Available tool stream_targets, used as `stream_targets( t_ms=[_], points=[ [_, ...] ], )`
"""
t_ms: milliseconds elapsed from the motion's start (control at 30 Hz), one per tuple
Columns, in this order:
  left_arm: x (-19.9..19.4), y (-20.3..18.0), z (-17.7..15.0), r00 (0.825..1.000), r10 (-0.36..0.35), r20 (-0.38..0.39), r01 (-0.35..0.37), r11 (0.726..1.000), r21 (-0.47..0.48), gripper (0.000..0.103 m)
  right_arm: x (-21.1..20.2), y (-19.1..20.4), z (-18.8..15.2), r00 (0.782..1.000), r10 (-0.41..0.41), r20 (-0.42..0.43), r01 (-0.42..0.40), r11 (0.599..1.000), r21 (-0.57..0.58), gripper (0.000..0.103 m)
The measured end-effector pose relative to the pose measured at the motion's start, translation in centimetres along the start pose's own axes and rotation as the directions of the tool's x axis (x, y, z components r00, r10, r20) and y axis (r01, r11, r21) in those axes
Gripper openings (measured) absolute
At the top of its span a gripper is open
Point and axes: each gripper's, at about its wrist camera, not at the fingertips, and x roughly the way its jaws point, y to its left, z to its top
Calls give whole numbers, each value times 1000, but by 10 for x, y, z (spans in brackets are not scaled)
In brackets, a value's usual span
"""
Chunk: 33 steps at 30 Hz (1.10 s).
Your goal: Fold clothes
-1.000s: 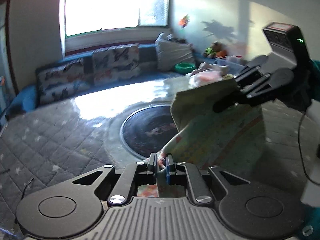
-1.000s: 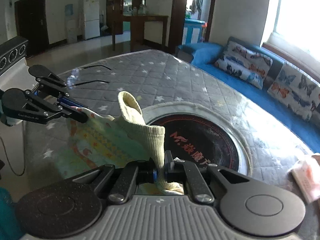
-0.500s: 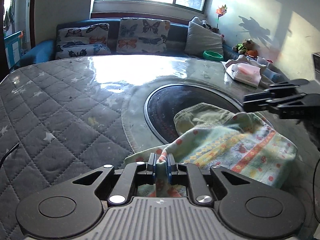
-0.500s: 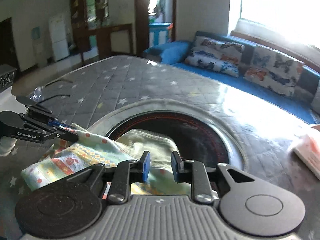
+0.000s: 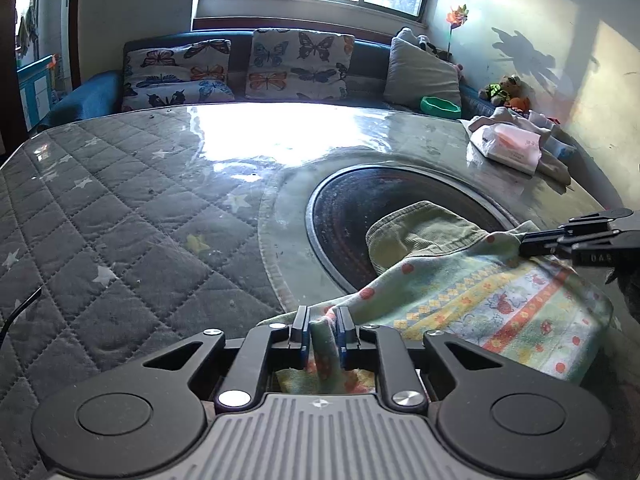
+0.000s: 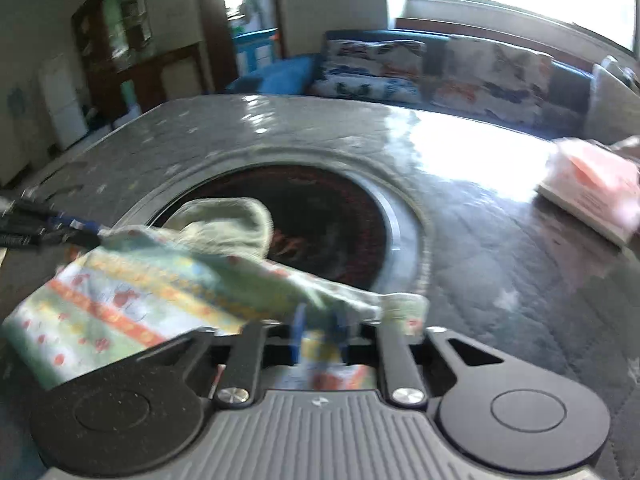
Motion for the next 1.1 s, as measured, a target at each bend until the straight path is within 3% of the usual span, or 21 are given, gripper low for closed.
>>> stream_targets(
  t_ms=[200,333,467,633,800,1100],
  points=[
    [-3,3,6,999,46,9,-46,999,-23,25,-9,22,8,999,9,50,-7,999,-47,10],
    [-3,8,11,996,88,9,-88,996,-35,24,1,45,15,996,86,38,-82,992,-97,10],
    [-7,8,15,994,108,14,-107,993,-55,22,20,49,18,997,80,18,-78,994,-81,11],
    [-22,-17,21,999,11,53,-8,999,-39,22,21,48,23,997,66,36,-64,996,-56,12],
    [-10,-51,28,989,-138,43,140,990,-36,22,6,59,20,991,129,45,-126,989,-72,15],
    [37,-66,30,990,-137,-26,135,989,-59,22,-7,85,0,980,199,3,-196,968,-154,15]
  ],
)
